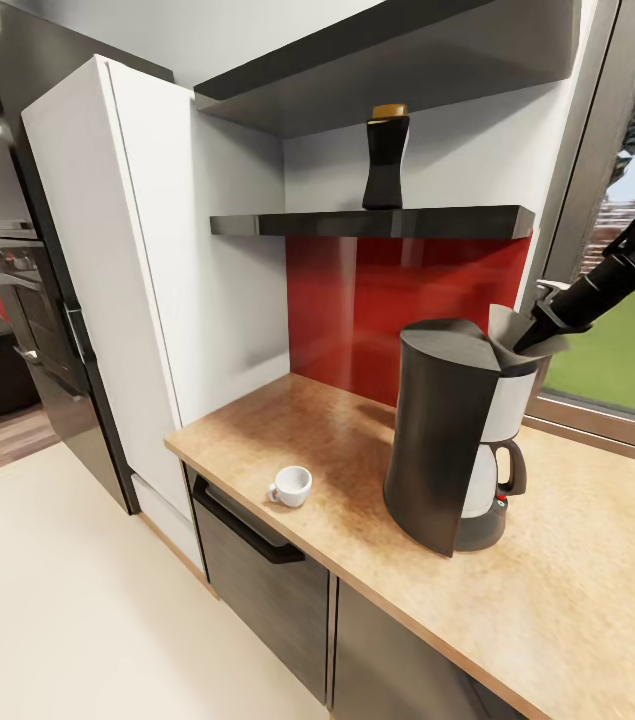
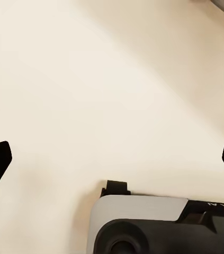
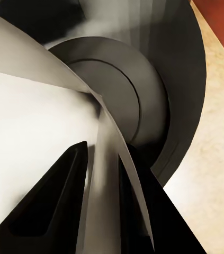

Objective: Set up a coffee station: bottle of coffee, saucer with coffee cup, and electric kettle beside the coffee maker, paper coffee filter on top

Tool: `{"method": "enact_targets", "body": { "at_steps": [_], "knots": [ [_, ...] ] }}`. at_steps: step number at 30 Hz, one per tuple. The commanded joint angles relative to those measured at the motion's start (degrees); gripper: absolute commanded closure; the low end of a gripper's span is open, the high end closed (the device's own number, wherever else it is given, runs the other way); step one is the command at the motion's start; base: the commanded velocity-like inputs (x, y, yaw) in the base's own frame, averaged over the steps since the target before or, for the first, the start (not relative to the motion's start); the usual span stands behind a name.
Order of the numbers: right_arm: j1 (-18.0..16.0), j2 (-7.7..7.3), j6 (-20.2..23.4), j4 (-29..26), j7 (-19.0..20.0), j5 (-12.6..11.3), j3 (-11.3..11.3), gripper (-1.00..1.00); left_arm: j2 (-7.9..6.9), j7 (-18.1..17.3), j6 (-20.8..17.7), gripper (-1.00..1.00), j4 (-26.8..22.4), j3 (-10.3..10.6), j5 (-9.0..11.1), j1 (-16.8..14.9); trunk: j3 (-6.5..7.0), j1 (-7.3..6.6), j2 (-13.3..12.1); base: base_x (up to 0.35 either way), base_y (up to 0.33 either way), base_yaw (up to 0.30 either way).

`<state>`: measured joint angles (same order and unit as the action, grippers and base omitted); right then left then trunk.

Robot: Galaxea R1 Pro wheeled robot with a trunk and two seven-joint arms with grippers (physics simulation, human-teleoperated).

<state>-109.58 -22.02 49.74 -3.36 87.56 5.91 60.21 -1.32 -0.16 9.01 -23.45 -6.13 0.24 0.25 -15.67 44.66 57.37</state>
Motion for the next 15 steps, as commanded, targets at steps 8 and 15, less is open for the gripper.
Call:
{"method": "enact_targets", "body": {
  "at_steps": [8, 15],
  "knots": [
    [0.0, -0.04, 0.8, -0.2, 0.4, 0.6, -0.3, -1.0, 0.02, 0.0, 0.1, -1.0, -0.1, -0.1, 0.0, 0.0, -0.06, 0.01, 0.0, 0.0, 0.0, 0.0],
    [0.0, -0.04, 0.8, -0.2, 0.4, 0.6, -0.3, -1.0, 0.03, 0.0, 0.1, -1.0, -0.1, -0.1, 0.0, 0.0, -0.06, 0.01, 0.0, 0.0, 0.0, 0.0]
  ]
}}
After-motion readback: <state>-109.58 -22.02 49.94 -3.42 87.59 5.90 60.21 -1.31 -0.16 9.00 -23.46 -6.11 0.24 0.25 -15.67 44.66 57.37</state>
